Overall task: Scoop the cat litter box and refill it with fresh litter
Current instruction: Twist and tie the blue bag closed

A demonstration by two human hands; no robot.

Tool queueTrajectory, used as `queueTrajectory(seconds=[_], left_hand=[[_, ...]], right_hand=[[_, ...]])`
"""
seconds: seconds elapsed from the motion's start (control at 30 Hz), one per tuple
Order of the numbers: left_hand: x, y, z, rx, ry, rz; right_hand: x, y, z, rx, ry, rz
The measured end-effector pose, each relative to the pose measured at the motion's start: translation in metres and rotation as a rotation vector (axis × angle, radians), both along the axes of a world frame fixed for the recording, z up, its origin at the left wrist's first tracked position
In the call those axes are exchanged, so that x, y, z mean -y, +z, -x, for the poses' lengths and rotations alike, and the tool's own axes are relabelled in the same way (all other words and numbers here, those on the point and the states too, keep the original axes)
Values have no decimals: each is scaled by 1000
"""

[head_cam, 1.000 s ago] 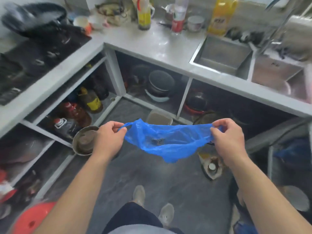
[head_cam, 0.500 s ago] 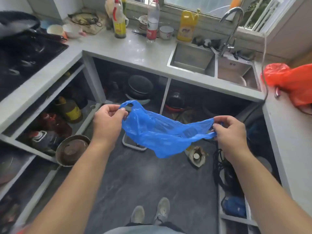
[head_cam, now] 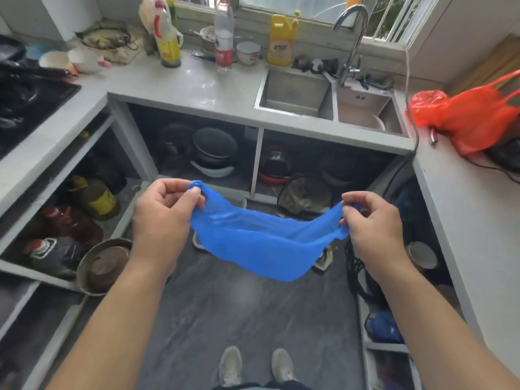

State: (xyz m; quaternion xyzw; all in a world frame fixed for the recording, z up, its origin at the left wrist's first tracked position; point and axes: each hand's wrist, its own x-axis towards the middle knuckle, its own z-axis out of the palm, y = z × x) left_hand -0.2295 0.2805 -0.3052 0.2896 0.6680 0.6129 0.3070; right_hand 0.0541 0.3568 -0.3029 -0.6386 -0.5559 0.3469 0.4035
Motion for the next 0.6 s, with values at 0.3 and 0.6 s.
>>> queueTrajectory(seconds=[0.3, 0.6], left_hand=[[-13, 27, -43, -148, -18, -78], [-39, 36, -67, -16, 38, -180]], right_hand=[[-8, 36, -21, -124, 141, -67], [-29, 38, -49, -73, 135, -97]])
